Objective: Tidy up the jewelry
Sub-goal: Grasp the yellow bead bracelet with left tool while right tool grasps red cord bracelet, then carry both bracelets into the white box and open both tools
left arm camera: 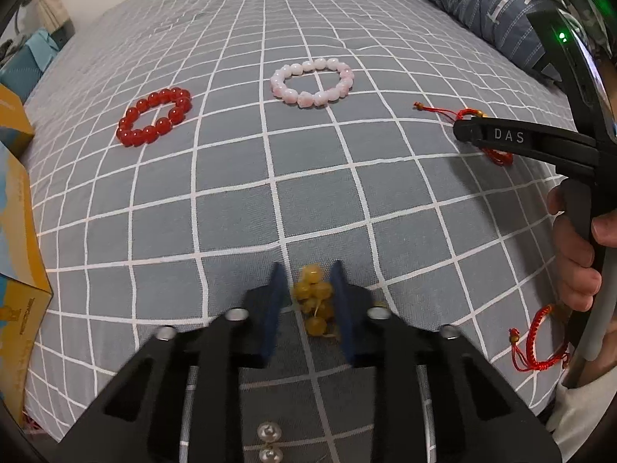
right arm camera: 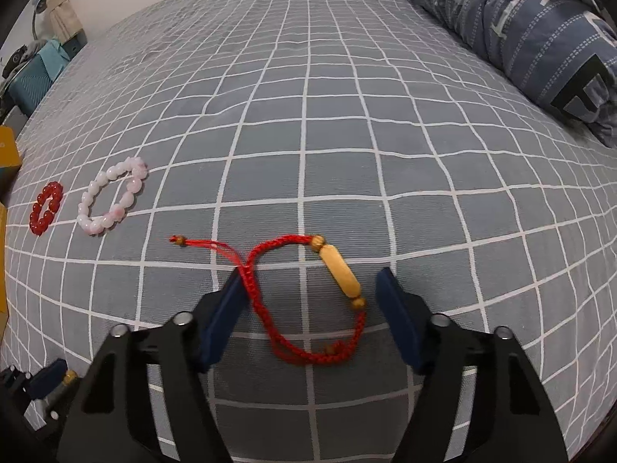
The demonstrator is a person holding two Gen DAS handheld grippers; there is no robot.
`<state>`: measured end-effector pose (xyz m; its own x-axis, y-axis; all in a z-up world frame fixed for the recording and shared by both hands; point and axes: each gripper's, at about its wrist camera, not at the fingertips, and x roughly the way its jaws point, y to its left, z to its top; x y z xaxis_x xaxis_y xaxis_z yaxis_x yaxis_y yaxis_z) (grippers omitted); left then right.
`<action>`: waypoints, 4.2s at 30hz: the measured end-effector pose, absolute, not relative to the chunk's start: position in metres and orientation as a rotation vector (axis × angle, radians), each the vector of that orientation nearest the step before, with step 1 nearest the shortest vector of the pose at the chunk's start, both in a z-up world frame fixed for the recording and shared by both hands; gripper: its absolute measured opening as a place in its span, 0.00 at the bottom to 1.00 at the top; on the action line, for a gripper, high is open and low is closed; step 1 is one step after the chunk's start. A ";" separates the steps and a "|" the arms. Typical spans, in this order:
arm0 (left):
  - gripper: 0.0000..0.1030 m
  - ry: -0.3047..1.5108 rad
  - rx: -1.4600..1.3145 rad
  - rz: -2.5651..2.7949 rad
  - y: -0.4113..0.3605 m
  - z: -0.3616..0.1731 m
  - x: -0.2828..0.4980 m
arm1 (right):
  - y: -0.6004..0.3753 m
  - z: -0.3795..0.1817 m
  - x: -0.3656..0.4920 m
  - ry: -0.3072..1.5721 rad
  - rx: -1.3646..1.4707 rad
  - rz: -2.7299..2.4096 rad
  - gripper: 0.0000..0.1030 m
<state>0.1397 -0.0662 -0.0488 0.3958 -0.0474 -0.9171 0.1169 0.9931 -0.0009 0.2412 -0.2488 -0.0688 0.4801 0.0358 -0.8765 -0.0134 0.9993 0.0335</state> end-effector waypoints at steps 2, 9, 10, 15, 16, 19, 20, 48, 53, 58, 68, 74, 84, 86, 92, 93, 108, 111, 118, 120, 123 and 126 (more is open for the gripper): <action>0.09 1.162 0.072 -0.109 -0.066 -0.049 0.139 | -0.248 -0.068 0.240 1.068 0.020 0.025 0.52; 0.09 1.148 0.060 -0.116 -0.065 -0.048 0.136 | -0.248 -0.067 0.238 1.067 0.004 -0.008 0.13; 0.09 1.145 0.056 -0.116 -0.064 -0.047 0.136 | -0.249 -0.066 0.237 1.065 0.009 -0.008 0.12; 0.09 1.128 0.046 -0.121 -0.062 -0.042 0.132 | -0.249 -0.060 0.234 1.043 0.020 -0.003 0.11; 0.09 1.124 0.046 -0.121 -0.061 -0.041 0.132 | -0.249 -0.059 0.233 1.039 0.024 -0.002 0.11; 0.09 1.105 0.040 -0.124 -0.060 -0.036 0.130 | -0.248 -0.052 0.230 1.017 0.034 0.004 0.11; 0.09 1.097 0.037 -0.124 -0.059 -0.034 0.129 | -0.248 -0.050 0.228 1.010 0.034 0.005 0.11; 0.09 0.796 -0.036 0.017 -0.018 0.028 0.120 | -0.225 0.004 0.170 0.765 0.014 0.019 0.11; 0.09 0.777 -0.054 0.025 -0.010 0.035 0.117 | -0.217 0.005 0.162 0.771 0.017 0.025 0.11; 0.09 0.774 -0.055 0.048 -0.001 0.043 0.113 | -0.205 0.006 0.154 0.786 0.011 0.036 0.11; 0.09 0.781 -0.085 0.136 0.057 0.066 0.094 | -0.145 0.036 0.147 0.771 -0.006 0.135 0.11; 0.09 0.782 -0.134 0.206 0.118 0.088 0.074 | -0.078 0.063 0.149 0.746 -0.042 0.235 0.11; 0.09 0.747 -0.235 0.403 0.242 0.120 0.024 | 0.069 0.097 0.138 0.722 -0.127 0.437 0.11; 0.09 0.748 -0.265 0.446 0.269 0.120 0.012 | 0.097 0.099 0.131 0.718 -0.145 0.478 0.11; 0.09 0.766 -0.317 0.539 0.320 0.110 -0.018 | 0.181 0.094 0.110 0.725 -0.217 0.591 0.11; 0.09 0.774 -0.329 0.552 0.330 0.107 -0.023 | 0.195 0.091 0.106 0.733 -0.233 0.614 0.11; 0.09 0.926 -0.427 0.601 0.387 0.063 -0.038 | 0.280 0.044 0.086 0.905 -0.391 0.650 0.11; 0.09 0.937 -0.421 0.600 0.385 0.059 -0.037 | 0.279 0.037 0.087 0.932 -0.403 0.641 0.11; 0.09 0.947 -0.418 0.610 0.390 0.056 -0.033 | 0.281 0.033 0.088 0.948 -0.412 0.645 0.13; 0.11 0.951 -0.412 0.616 0.391 0.057 -0.031 | 0.281 0.035 0.086 0.942 -0.409 0.650 0.14; 0.12 0.946 -0.403 0.630 0.391 0.061 -0.030 | 0.280 0.038 0.087 0.938 -0.392 0.659 0.19; 0.20 0.939 -0.391 0.640 0.391 0.066 -0.031 | 0.278 0.043 0.085 0.916 -0.395 0.661 0.28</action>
